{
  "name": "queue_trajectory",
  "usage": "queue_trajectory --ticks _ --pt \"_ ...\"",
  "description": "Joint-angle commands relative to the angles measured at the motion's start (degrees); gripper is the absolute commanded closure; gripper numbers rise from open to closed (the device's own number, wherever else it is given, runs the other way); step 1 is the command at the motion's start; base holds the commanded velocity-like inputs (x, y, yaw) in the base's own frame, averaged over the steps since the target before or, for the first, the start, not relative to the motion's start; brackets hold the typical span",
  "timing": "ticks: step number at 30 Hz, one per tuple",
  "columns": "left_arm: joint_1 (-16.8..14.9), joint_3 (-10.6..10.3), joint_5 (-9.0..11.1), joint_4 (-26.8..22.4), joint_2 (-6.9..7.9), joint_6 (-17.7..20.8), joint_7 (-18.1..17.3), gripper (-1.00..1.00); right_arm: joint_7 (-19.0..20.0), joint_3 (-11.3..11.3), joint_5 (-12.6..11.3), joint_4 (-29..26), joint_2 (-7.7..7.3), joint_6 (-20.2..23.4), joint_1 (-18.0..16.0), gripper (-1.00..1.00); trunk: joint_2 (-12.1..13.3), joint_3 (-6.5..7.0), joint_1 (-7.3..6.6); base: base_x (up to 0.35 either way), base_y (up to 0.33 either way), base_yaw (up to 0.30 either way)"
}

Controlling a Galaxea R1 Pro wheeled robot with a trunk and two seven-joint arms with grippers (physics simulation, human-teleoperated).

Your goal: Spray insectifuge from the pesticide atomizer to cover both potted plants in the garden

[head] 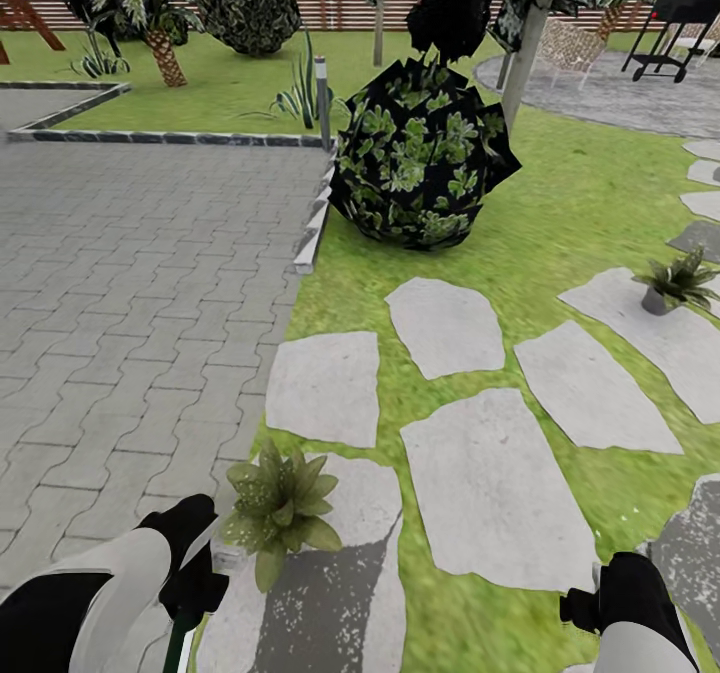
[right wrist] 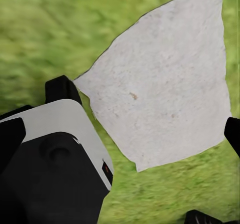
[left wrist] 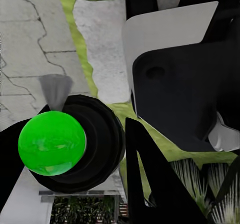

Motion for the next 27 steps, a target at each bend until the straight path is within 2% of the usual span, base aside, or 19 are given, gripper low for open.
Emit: queue_trajectory --ticks 1,7,13,27 --pt "-0.01 -0.14 -0.54 -0.09 0.00 0.19 -0.60 1.00 0.55 -0.24 0.61 -0.11 0.05 -0.04 -0.07 -1.00 -0.03 -0.05 0.03 0.296 -0.092 0.010" --pt "-0.01 -0.11 -0.54 -0.08 -0.01 0.19 -0.60 1.00 0.56 -0.23 0.61 -0.11 0.05 -0.04 -0.07 -1.00 -0.03 -0.05 0.03 0.071 -0.046 0.001" --pt "0.00 -0.16 -0.54 -0.03 -0.10 0.19 -0.60 1.00 0.56 -0.23 0.61 -0.11 0.05 -0.04 -0.07 -1.00 -0.03 -0.11 0.03 0.019 -0.205 0.107" --pt "0.20 -0.16 -0.54 0.00 0.06 0.19 -0.69 1.00 0.60 -0.27 0.61 -0.11 0.04 -0.13 -0.07 -1.00 -0.03 -0.79 0.03 0.000 -0.008 0.004"
